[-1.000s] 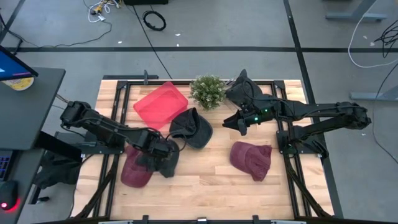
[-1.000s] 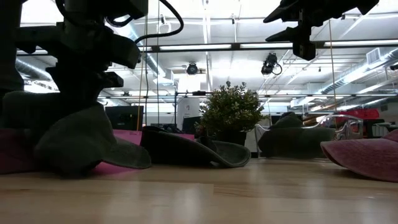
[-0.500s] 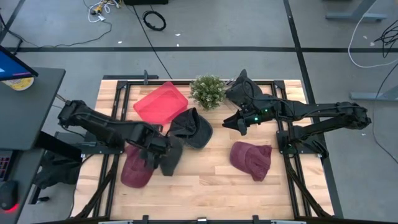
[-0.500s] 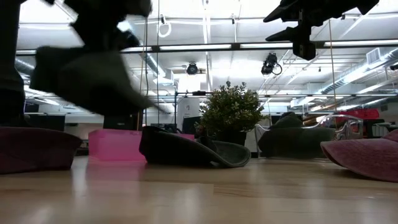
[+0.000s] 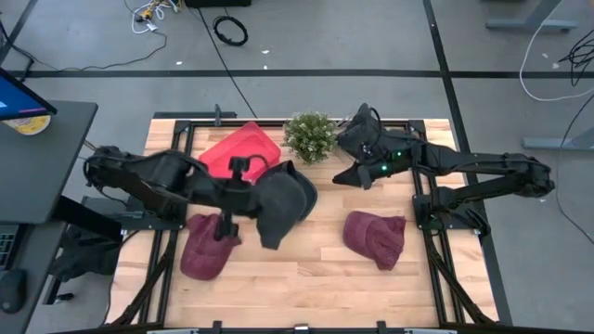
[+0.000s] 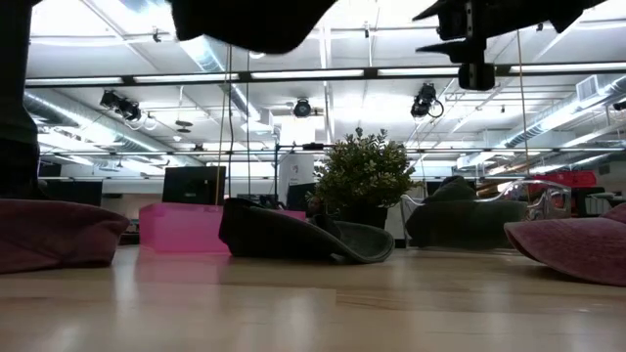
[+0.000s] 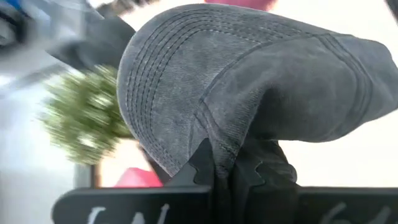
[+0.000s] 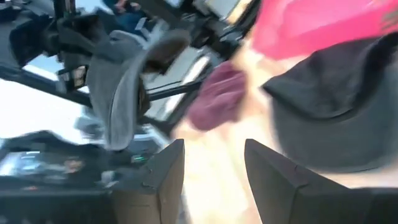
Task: Pick & Place hat
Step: Put the bottom black cap into the transparent bin
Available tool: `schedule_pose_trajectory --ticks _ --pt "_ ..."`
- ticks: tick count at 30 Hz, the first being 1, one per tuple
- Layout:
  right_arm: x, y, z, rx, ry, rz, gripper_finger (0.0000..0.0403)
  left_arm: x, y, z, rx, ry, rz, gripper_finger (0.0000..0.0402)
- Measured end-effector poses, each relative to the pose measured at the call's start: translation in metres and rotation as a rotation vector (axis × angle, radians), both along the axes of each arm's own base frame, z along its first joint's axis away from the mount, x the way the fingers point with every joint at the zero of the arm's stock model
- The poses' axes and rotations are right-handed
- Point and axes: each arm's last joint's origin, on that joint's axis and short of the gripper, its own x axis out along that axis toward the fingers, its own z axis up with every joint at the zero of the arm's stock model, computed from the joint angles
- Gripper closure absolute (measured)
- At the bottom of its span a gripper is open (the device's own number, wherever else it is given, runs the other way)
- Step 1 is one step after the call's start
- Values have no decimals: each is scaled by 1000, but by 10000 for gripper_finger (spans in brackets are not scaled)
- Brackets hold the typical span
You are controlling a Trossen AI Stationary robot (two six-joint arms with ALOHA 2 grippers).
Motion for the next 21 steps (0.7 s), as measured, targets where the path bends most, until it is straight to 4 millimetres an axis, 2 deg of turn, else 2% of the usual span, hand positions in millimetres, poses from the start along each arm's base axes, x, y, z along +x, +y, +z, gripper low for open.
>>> schedule_pose_trajectory --ticks 3,7,15,21 --pt "0 -2 2 73 -16 18 232 -2 3 14 73 -58 2 388" --pt "2 -4 10 138 -87 47 212 -2 3 22 142 -95 -33 388" --pt "6 -5 20 204 -180 56 140 11 0 22 231 -123 -111 388" --pt "24 -8 19 256 -253 71 108 25 -4 17 304 -111 -180 388"
